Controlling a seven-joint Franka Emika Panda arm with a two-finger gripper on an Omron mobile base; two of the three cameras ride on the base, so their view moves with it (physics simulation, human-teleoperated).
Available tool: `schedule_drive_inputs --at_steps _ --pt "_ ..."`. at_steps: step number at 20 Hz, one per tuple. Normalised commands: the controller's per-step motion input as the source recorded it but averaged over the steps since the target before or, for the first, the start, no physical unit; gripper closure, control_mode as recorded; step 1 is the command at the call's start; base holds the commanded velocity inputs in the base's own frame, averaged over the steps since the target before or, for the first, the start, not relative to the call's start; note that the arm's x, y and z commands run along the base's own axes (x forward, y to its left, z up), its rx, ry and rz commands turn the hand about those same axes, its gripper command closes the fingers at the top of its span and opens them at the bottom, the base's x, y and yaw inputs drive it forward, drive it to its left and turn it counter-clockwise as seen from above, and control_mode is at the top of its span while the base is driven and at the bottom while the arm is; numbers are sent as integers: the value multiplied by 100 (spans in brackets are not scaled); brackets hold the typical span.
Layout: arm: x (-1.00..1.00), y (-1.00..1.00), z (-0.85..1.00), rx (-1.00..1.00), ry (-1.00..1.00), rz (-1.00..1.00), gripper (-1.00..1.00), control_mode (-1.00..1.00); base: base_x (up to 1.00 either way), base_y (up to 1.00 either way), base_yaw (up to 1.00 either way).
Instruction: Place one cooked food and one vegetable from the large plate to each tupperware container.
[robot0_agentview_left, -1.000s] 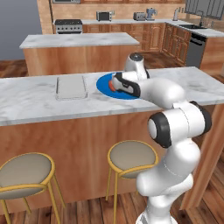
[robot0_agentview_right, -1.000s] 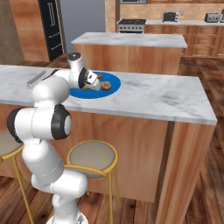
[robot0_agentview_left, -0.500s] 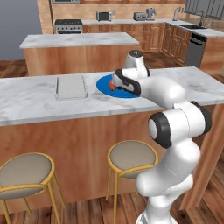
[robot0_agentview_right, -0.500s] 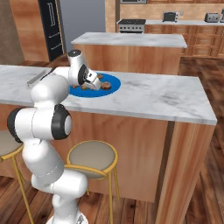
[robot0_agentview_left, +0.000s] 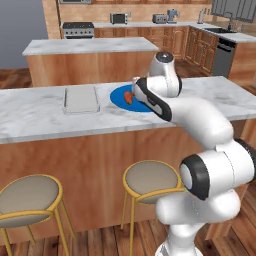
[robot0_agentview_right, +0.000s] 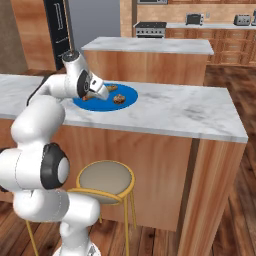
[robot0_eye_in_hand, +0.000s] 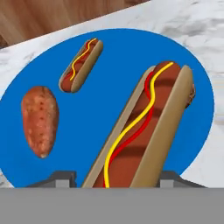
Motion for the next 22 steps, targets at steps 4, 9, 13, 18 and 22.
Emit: schedule_drive_inputs --at_steps 4,9,13,18,22 --pt "-62 10 55 0 -24 0 100 -100 0 0 0" --pt "-27 49 46 1 -17 11 100 -100 0 0 0" --pt "-13 55 36 8 -5 17 100 -100 0 0 0" --pt "-2 54 30 0 -1 18 100 -100 0 0 0" --pt "0 61 7 0 0 13 100 -100 0 0 0"
